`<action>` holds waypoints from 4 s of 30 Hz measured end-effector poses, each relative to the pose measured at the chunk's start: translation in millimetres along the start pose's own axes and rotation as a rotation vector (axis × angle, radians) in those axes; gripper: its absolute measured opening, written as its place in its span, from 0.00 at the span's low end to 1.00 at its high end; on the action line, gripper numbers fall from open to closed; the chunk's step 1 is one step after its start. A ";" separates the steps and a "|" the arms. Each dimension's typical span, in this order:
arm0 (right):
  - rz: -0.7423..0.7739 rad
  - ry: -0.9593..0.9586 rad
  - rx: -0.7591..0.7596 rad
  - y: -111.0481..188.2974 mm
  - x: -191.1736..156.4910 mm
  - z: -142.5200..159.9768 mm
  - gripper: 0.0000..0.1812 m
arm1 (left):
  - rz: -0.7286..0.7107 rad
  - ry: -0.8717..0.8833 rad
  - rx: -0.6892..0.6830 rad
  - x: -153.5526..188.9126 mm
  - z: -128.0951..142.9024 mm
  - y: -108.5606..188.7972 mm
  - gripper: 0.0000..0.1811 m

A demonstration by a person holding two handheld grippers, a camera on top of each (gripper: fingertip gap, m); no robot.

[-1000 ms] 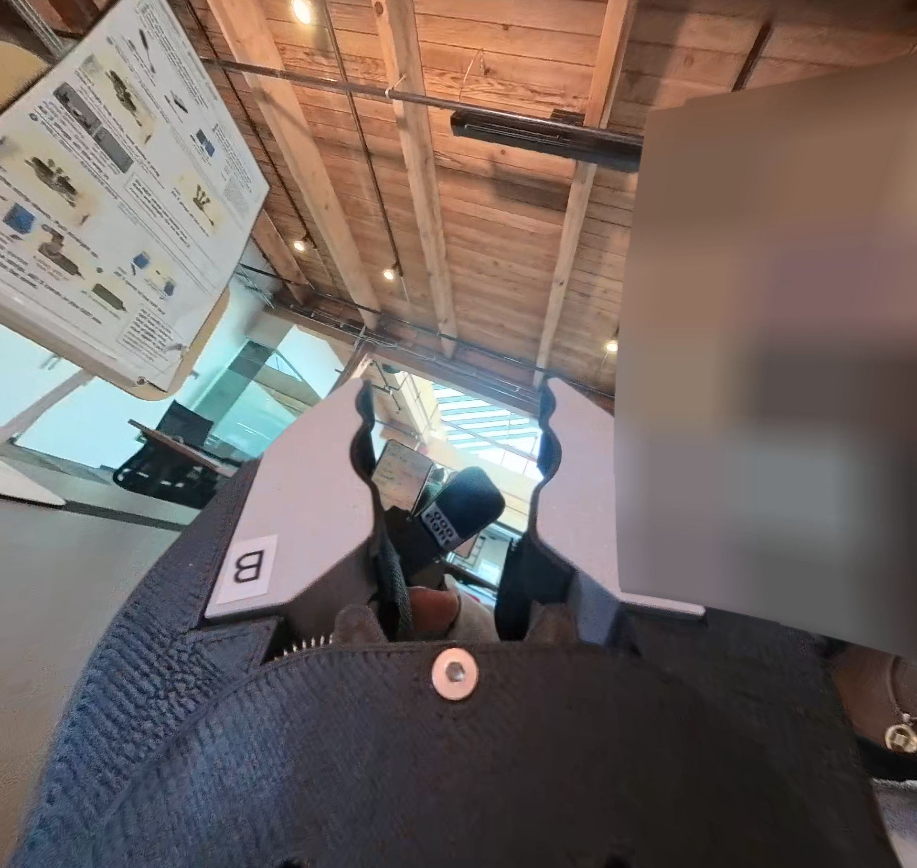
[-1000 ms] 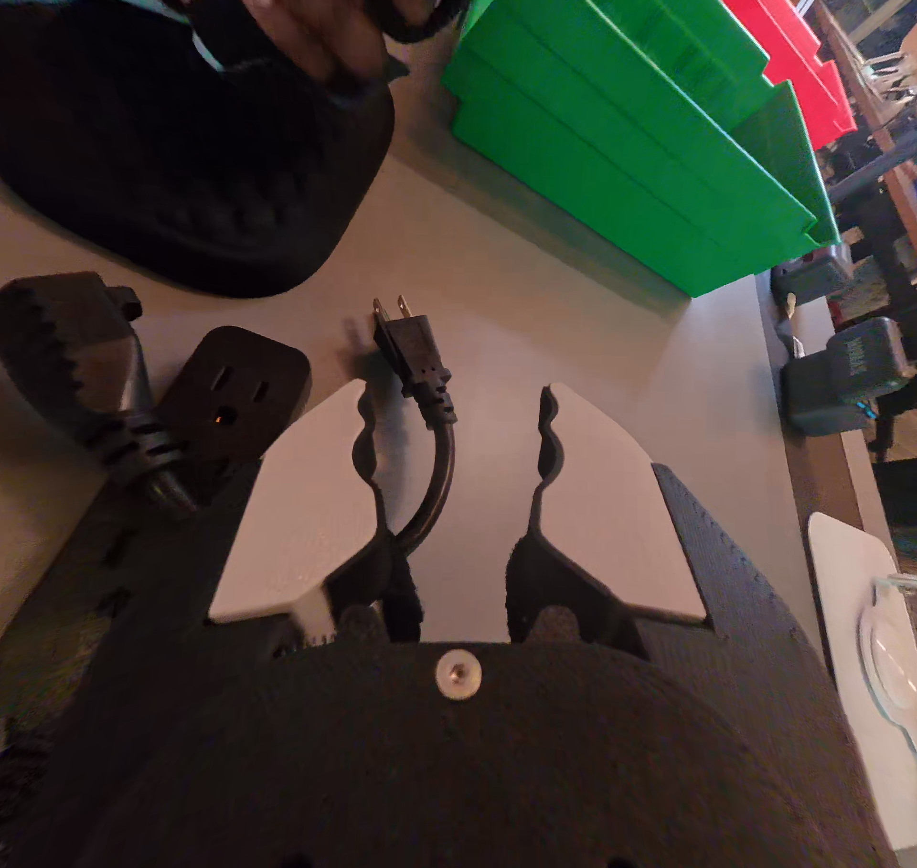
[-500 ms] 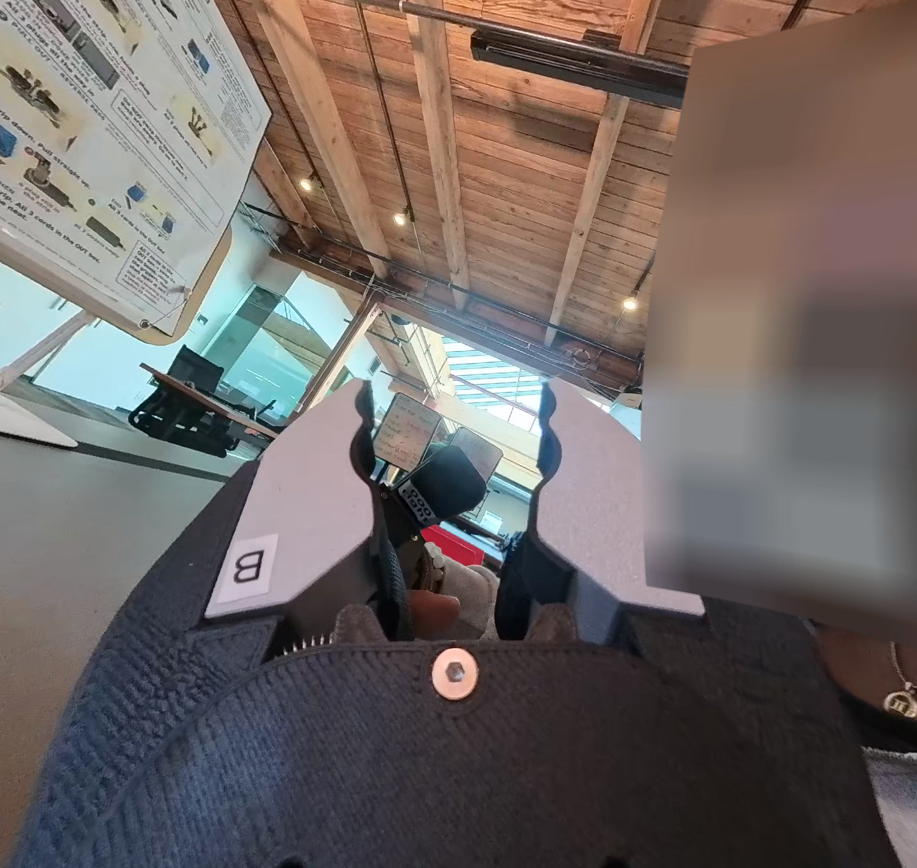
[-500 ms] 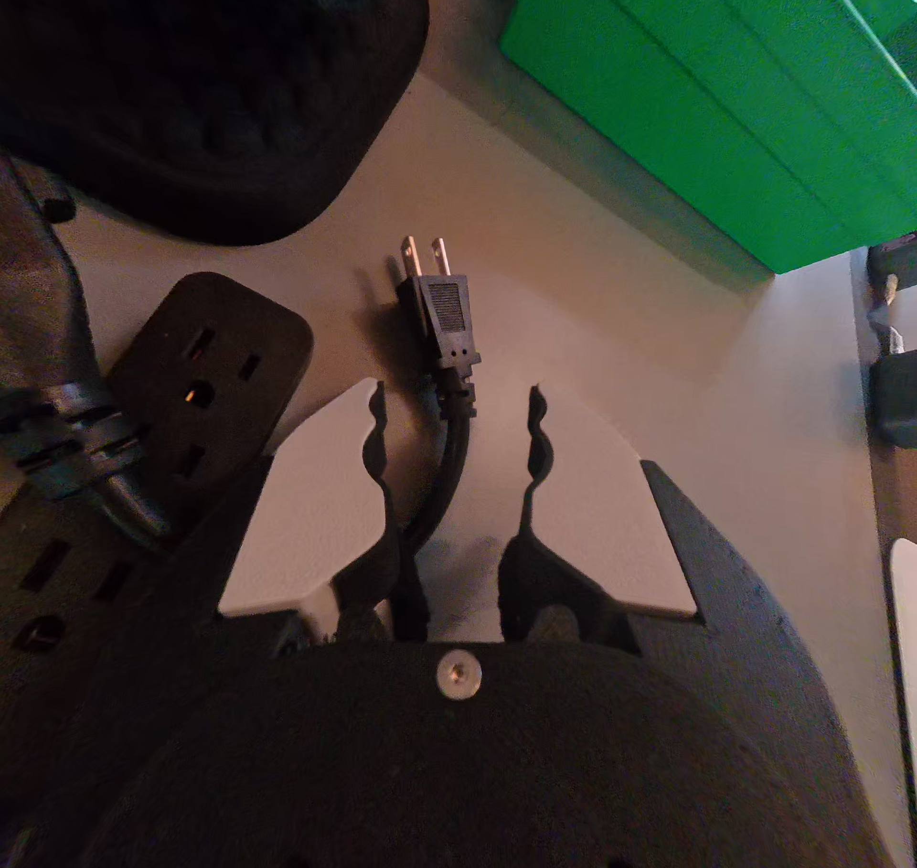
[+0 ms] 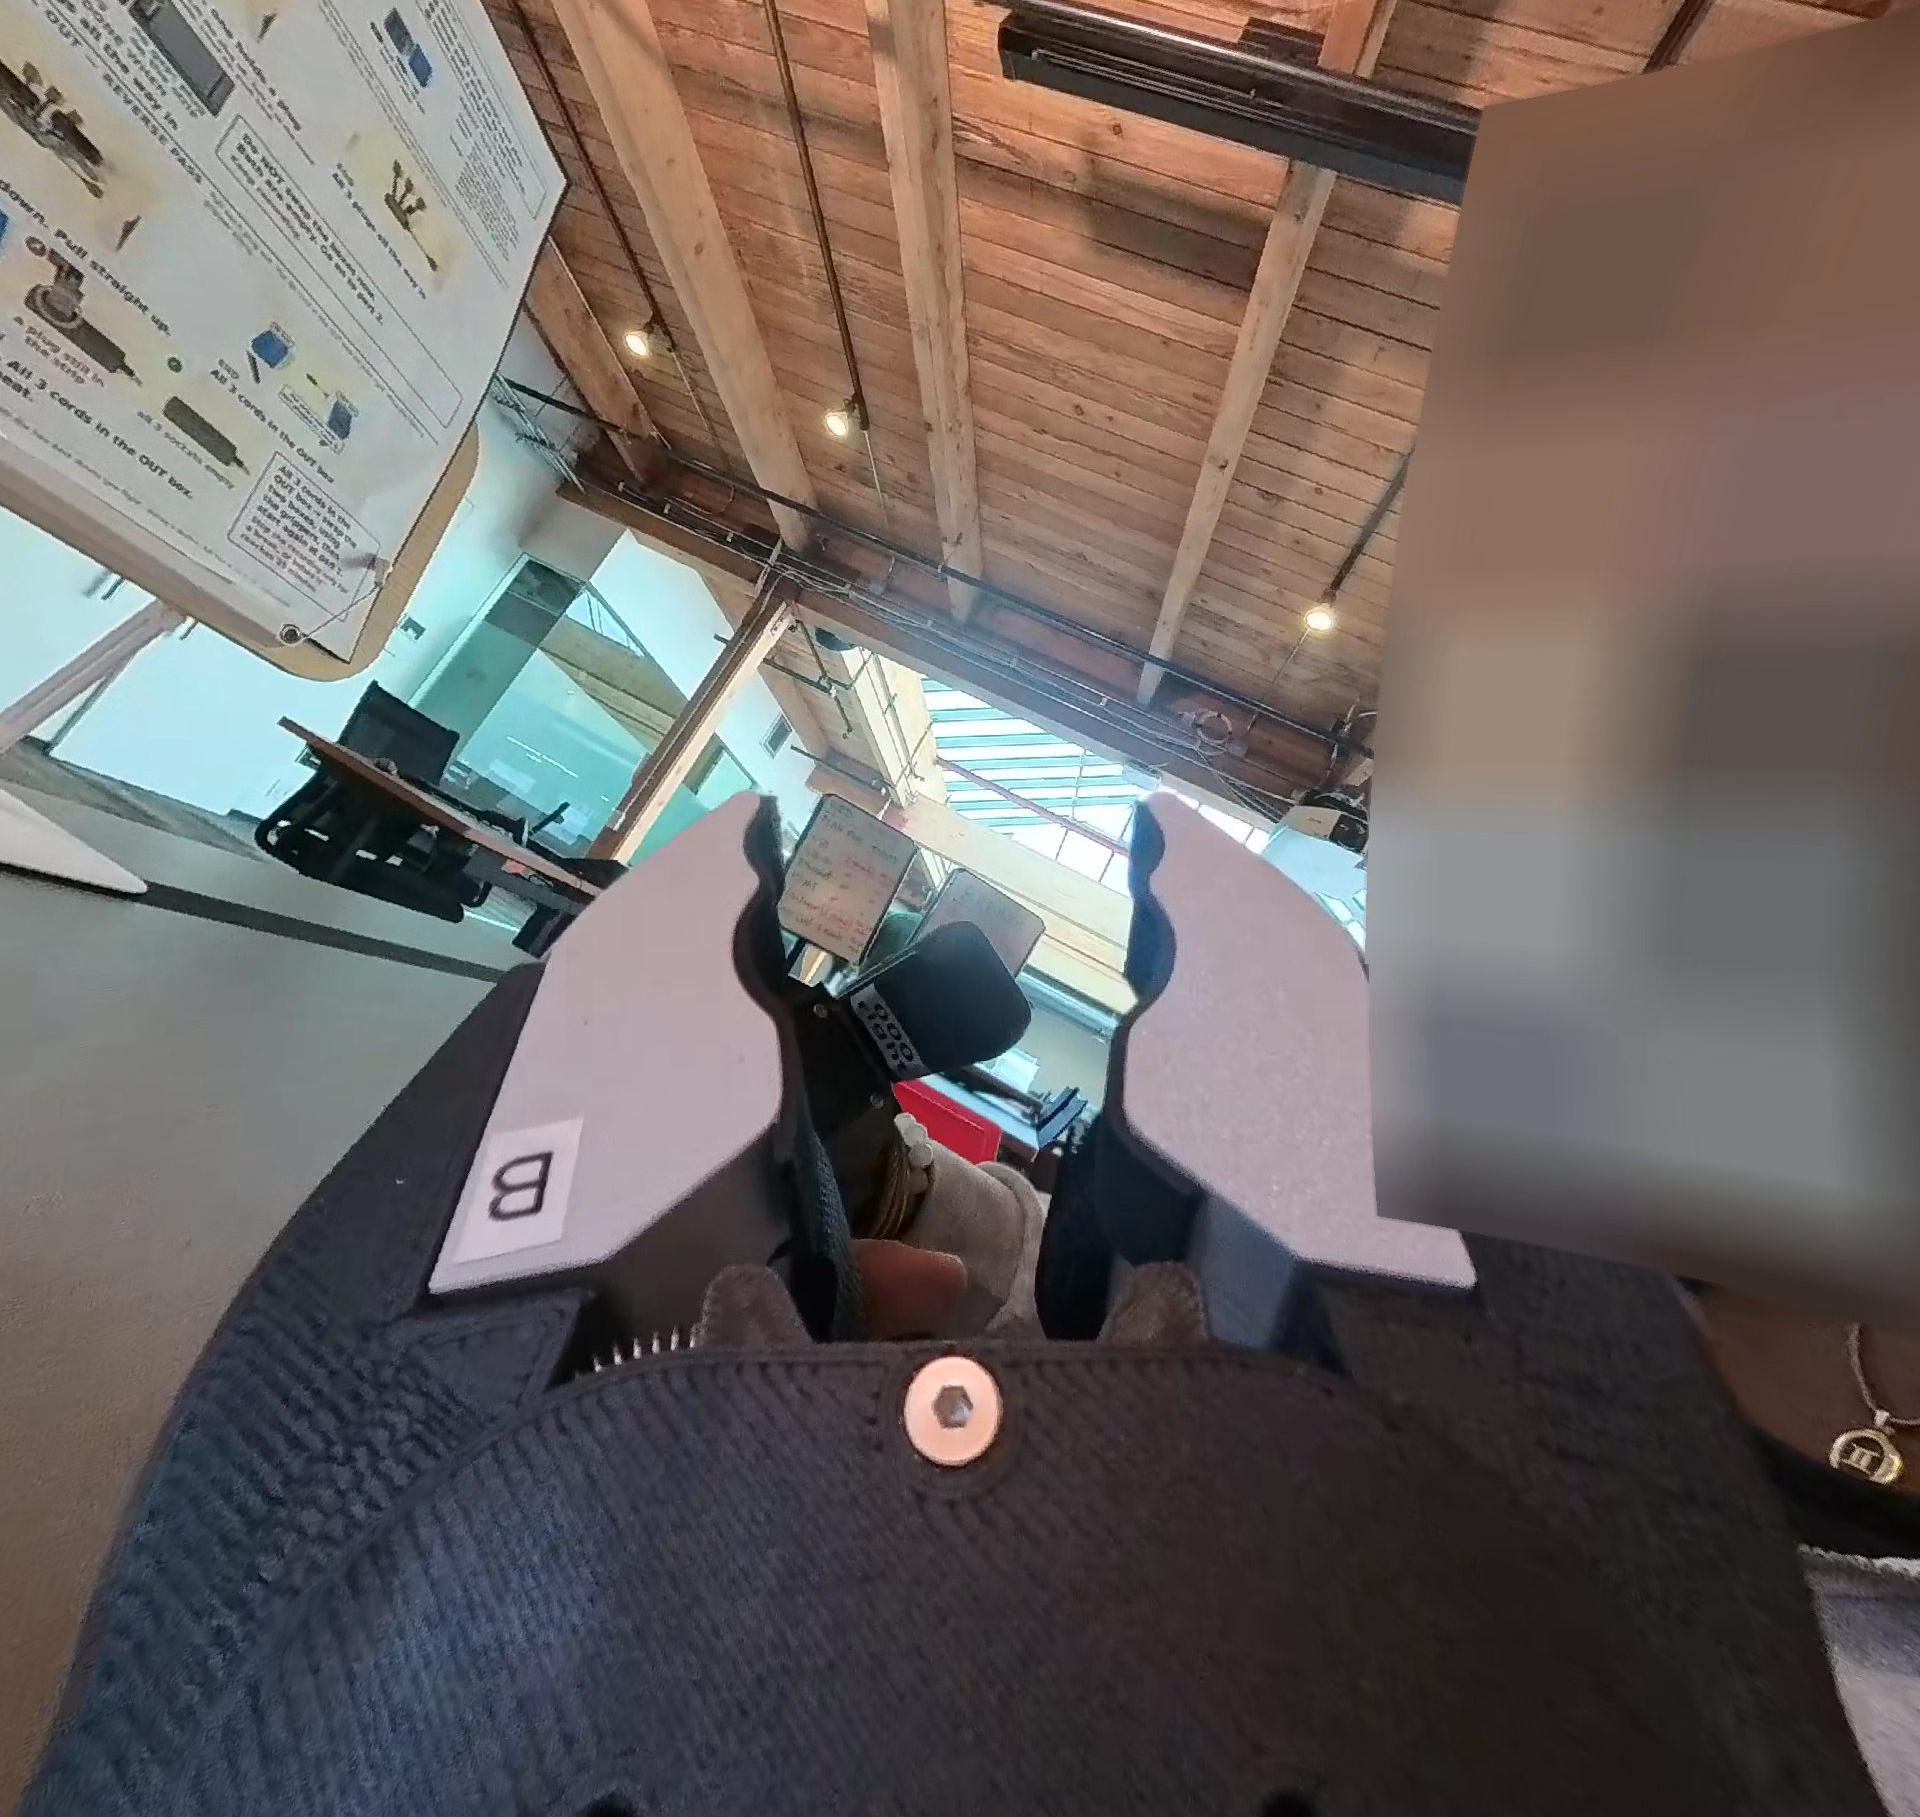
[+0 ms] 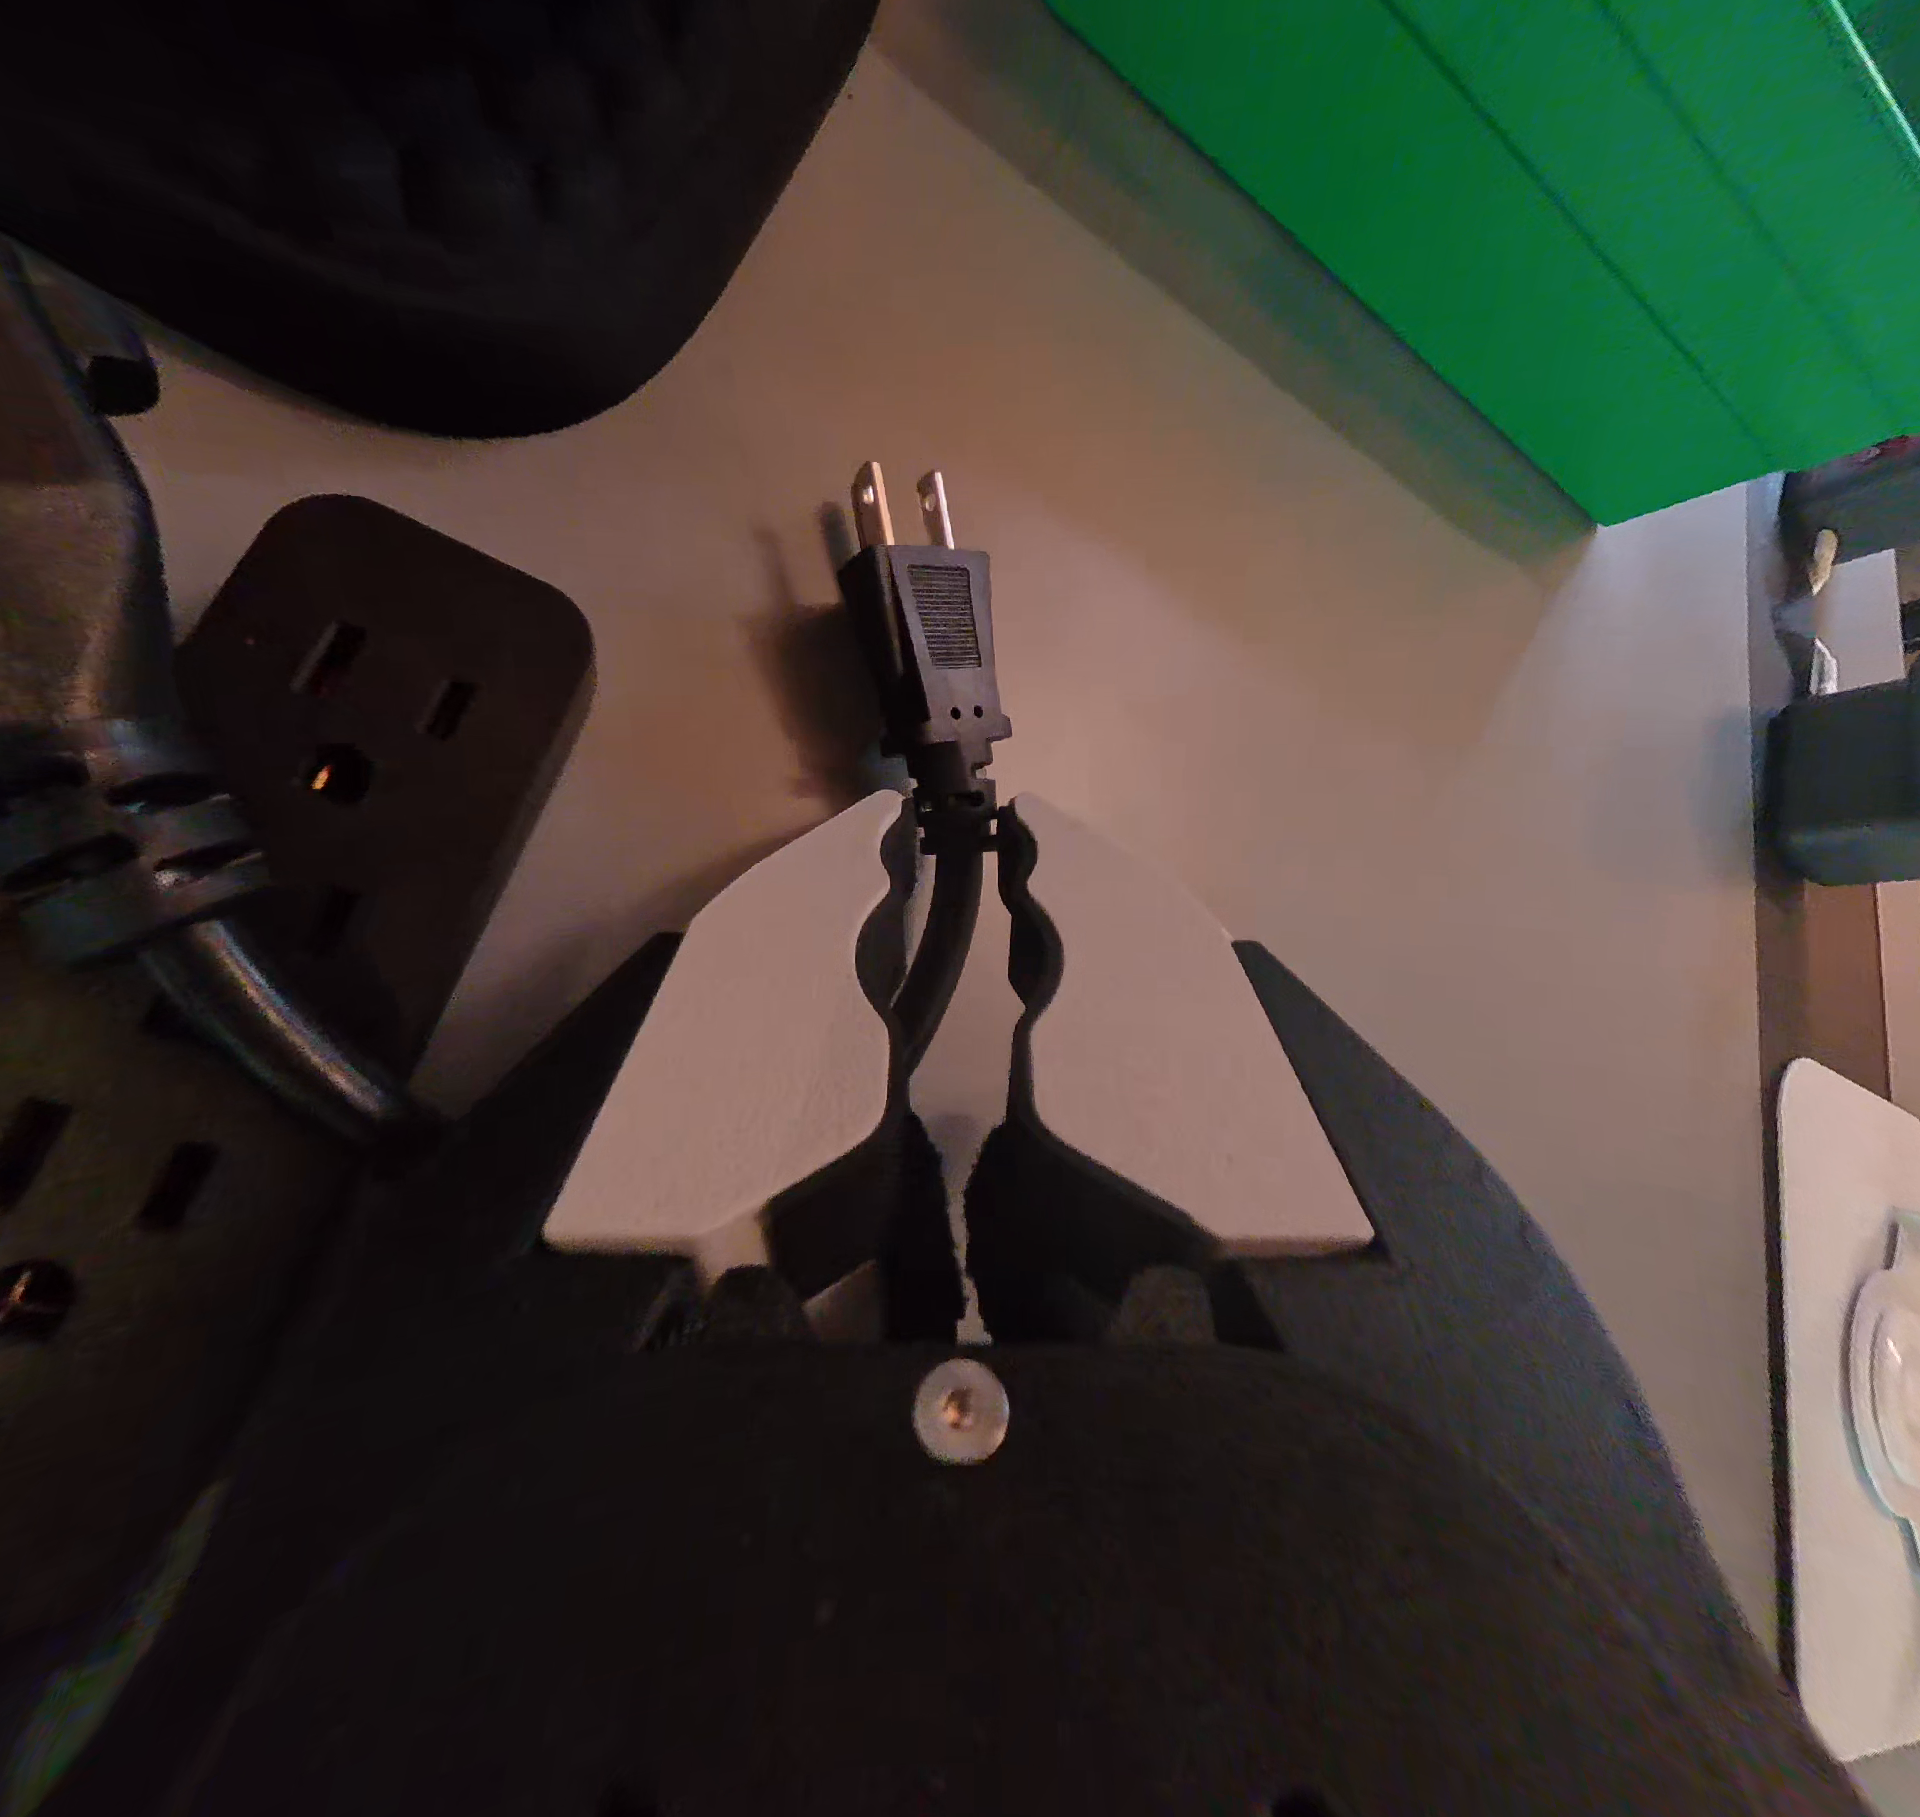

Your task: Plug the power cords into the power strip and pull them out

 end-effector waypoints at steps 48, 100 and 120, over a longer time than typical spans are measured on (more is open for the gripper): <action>1.398 -0.391 -0.333 386.6 30.6 30.1 0.14 | -0.035 0.010 -0.065 -4.4 4.3 -0.7 0.35; 0.738 -0.063 0.366 357.8 -25.4 -47.7 0.55 | -0.041 -0.014 -0.092 -2.9 5.9 -1.9 0.35; -0.286 -0.098 -0.502 97.8 -39.8 -94.7 0.54 | -0.032 0.004 -0.077 -2.1 4.9 -1.1 0.35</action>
Point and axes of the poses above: each gripper's, where its closed fingertips meet, y back along the fingers, z out of its underside, x = y × z across the jaws, the point moved 10 cm from there along y, back along the fingers, and after that the axes turned 1 degree about y, right-handed, at the moved point
